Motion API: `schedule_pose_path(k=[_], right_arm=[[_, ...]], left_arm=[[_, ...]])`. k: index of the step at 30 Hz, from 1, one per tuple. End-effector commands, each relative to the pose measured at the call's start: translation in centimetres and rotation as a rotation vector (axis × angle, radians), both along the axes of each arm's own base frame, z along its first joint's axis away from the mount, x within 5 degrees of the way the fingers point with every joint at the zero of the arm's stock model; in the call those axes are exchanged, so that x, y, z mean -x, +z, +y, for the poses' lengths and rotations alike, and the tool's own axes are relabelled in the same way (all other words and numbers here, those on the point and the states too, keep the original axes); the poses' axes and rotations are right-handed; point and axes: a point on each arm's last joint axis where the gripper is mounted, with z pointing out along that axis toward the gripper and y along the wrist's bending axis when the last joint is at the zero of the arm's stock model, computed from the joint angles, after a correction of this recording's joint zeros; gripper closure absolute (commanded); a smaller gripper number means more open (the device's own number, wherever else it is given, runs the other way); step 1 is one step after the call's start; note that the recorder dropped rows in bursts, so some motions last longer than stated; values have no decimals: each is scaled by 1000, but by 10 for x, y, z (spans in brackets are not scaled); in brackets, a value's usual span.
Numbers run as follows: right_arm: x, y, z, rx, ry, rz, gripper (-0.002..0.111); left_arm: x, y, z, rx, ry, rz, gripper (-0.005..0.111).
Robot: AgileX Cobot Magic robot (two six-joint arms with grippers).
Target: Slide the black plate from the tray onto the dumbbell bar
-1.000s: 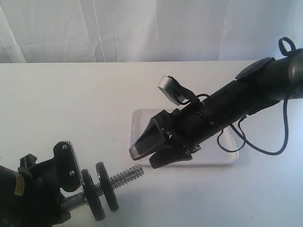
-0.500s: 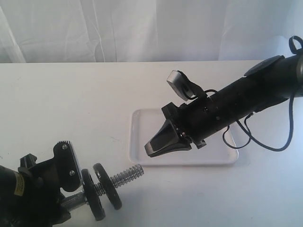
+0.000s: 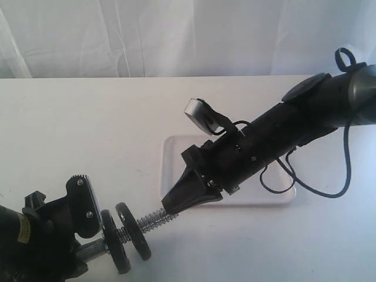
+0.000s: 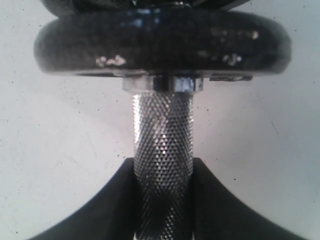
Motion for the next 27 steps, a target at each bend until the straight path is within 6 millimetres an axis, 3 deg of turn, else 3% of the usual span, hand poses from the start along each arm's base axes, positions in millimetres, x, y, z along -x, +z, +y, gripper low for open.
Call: schedule_pose_path(k=[1,10,17,27], right_arm=[[8,1,8,27,59,-41,108],[16,-5,28,81,65,-116,108],[10,-8,30,119,-4,-158,108],[19,-13,46,188,-6,-196,108]], left_arm=[[-30,52,-25,421,29,-453,107],[-30,53,-26,425,29,-457,107],[-30,53,-26,425,29,-457,107],[-30,53,-26,425,29,-457,107]])
